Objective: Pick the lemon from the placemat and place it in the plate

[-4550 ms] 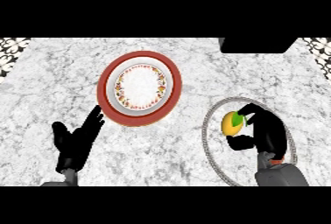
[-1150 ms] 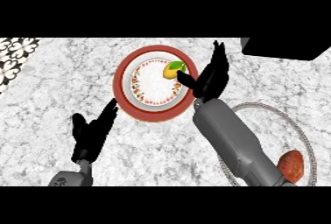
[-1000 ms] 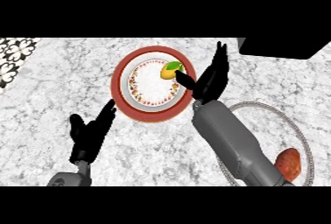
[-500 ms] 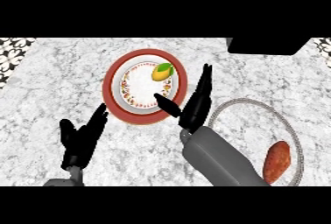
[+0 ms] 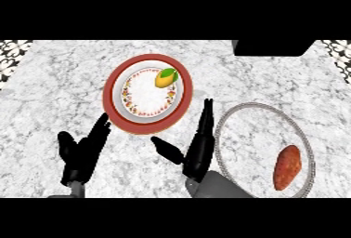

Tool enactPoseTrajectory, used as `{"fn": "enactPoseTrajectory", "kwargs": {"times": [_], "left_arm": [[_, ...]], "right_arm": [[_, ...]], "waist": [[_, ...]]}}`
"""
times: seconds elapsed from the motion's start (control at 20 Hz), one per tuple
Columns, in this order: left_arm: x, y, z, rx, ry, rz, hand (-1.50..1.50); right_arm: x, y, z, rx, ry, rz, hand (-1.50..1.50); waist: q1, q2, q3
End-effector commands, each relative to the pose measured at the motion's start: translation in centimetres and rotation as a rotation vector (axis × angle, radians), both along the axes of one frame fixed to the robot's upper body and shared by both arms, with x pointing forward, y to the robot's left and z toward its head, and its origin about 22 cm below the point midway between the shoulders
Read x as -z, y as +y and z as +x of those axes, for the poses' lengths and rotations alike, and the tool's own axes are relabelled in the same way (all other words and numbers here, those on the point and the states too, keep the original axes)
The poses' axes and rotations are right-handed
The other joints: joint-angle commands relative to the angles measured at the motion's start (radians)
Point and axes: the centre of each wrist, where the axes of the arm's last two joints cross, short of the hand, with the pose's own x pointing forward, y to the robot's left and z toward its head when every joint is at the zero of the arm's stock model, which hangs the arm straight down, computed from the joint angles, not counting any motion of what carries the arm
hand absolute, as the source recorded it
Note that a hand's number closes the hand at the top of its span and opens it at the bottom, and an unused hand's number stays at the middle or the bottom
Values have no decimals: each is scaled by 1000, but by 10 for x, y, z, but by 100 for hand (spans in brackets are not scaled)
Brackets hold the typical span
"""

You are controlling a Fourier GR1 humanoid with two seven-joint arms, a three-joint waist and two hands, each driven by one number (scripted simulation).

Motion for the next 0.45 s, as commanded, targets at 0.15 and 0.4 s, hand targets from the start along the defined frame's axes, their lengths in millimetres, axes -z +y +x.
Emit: {"fn": "enactPoseTrajectory", "kwargs": {"times": [0.15, 0.4], "left_arm": [[13, -7, -4, -18, 35, -8, 0], [1, 11, 3, 4, 28, 0, 0]], "right_arm": [[25, 2, -49, -36, 44, -13, -150], [12, 0, -53, -23, 63, -36, -150]], "waist": [[-5, 2, -4], [-6, 1, -4]]}}
